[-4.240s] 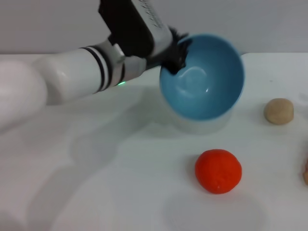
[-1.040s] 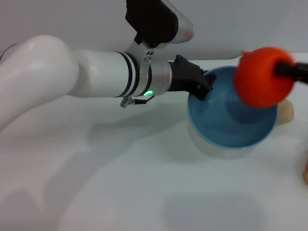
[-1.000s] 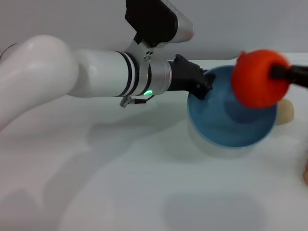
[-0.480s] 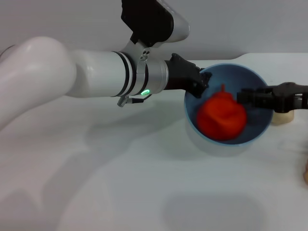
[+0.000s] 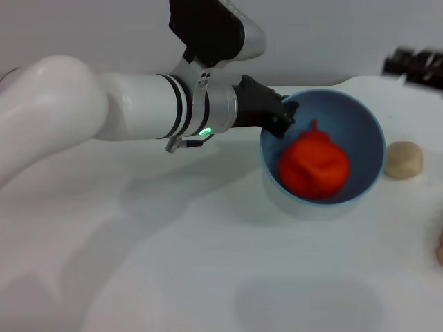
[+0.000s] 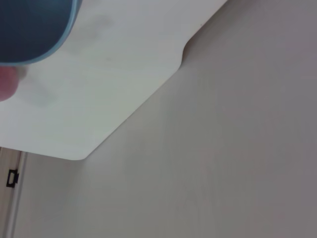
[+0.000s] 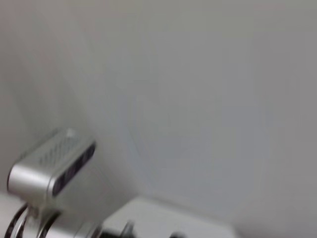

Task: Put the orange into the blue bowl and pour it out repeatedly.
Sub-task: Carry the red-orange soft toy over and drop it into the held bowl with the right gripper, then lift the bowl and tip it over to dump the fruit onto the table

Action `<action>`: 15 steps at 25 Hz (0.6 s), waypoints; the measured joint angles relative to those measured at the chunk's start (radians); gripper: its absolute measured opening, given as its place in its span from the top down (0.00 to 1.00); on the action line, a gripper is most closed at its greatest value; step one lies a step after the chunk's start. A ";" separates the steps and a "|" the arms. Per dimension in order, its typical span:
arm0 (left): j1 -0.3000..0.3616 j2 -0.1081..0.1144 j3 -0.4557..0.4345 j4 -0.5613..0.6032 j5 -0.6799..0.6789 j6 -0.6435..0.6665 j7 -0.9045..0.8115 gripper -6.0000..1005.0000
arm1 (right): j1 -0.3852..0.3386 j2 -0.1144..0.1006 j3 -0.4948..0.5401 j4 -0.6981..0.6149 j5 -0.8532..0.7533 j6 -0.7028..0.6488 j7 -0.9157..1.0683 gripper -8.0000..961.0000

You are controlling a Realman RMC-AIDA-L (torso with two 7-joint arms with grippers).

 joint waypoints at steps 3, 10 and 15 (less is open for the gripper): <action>0.000 0.000 0.000 -0.001 0.002 -0.019 0.004 1.00 | -0.037 0.009 0.046 -0.031 0.082 0.054 -0.088 0.52; 0.000 0.002 -0.001 -0.026 0.006 -0.068 0.011 1.00 | -0.092 0.021 0.066 0.063 0.113 0.258 -0.313 0.52; -0.010 0.004 -0.001 -0.019 0.015 -0.096 0.040 1.00 | -0.095 0.024 0.072 0.208 0.134 0.344 -0.493 0.39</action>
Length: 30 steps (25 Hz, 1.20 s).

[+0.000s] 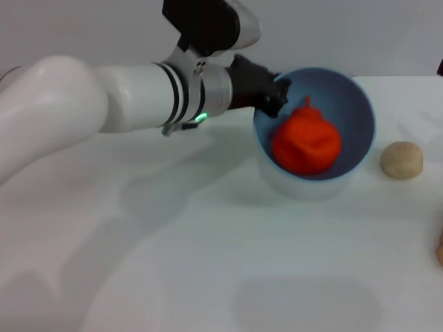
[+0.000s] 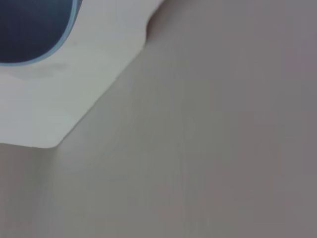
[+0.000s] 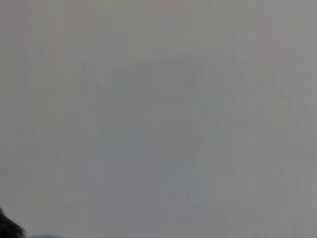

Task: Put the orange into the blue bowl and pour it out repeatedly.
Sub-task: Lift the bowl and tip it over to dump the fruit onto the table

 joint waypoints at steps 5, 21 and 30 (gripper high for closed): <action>-0.008 -0.002 0.010 0.024 0.004 -0.050 0.102 1.00 | 0.000 0.005 -0.001 0.132 0.078 0.110 -0.160 0.31; 0.055 -0.003 0.210 0.118 0.084 -0.305 0.398 1.00 | -0.004 0.002 0.007 0.452 0.443 0.115 -0.592 0.22; 0.147 -0.007 0.395 0.157 0.315 -0.582 0.511 1.00 | -0.017 0.002 0.027 0.456 0.451 0.113 -0.589 0.22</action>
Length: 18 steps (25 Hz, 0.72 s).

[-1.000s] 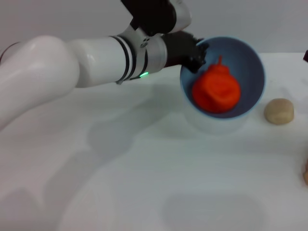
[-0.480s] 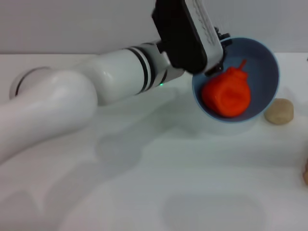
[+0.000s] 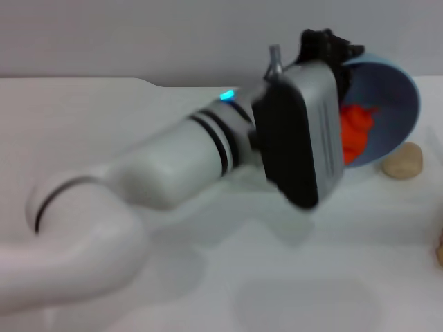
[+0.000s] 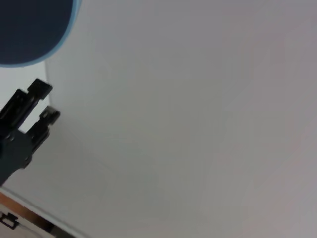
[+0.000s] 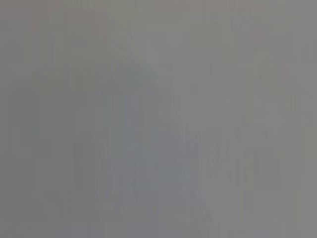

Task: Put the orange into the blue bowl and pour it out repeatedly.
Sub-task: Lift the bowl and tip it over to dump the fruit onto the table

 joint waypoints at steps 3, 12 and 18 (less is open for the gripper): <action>0.028 0.000 0.054 -0.003 0.021 -0.088 0.087 1.00 | -0.002 0.000 0.000 0.002 0.000 0.000 0.001 0.22; 0.100 -0.004 0.185 -0.006 0.075 -0.302 0.321 1.00 | -0.004 0.001 -0.002 0.019 0.045 -0.045 0.018 0.23; 0.135 -0.004 0.212 -0.015 0.178 -0.377 0.329 1.00 | -0.008 0.000 -0.001 0.021 0.049 -0.050 0.023 0.23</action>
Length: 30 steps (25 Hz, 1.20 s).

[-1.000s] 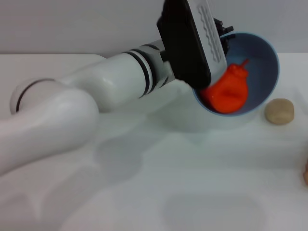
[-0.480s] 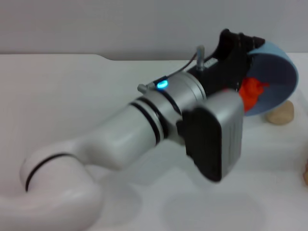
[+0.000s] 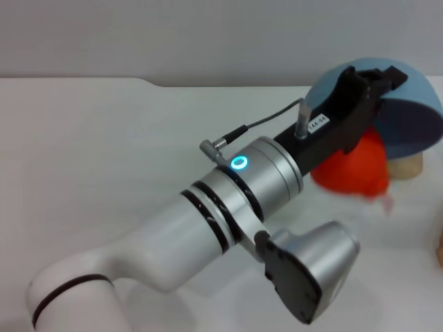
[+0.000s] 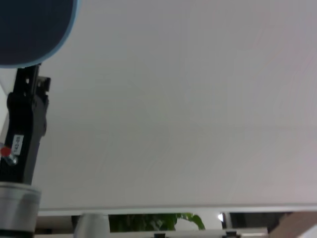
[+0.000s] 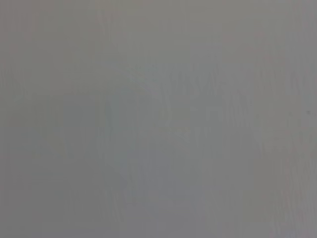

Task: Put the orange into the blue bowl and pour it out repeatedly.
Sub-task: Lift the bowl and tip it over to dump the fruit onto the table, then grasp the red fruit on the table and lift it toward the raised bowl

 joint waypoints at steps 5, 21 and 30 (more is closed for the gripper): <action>0.010 0.000 0.010 -0.004 0.016 -0.030 -0.002 1.00 | 0.001 0.000 0.000 0.004 0.000 0.000 0.012 0.23; 0.006 0.008 -0.296 0.090 -0.792 0.358 -0.042 1.00 | -0.034 -0.014 -0.016 -0.339 -0.384 0.015 0.789 0.24; -0.097 0.019 -0.717 -0.052 -0.882 1.002 -0.431 1.00 | -0.002 -0.024 -0.006 -0.644 -0.734 -0.082 1.173 0.25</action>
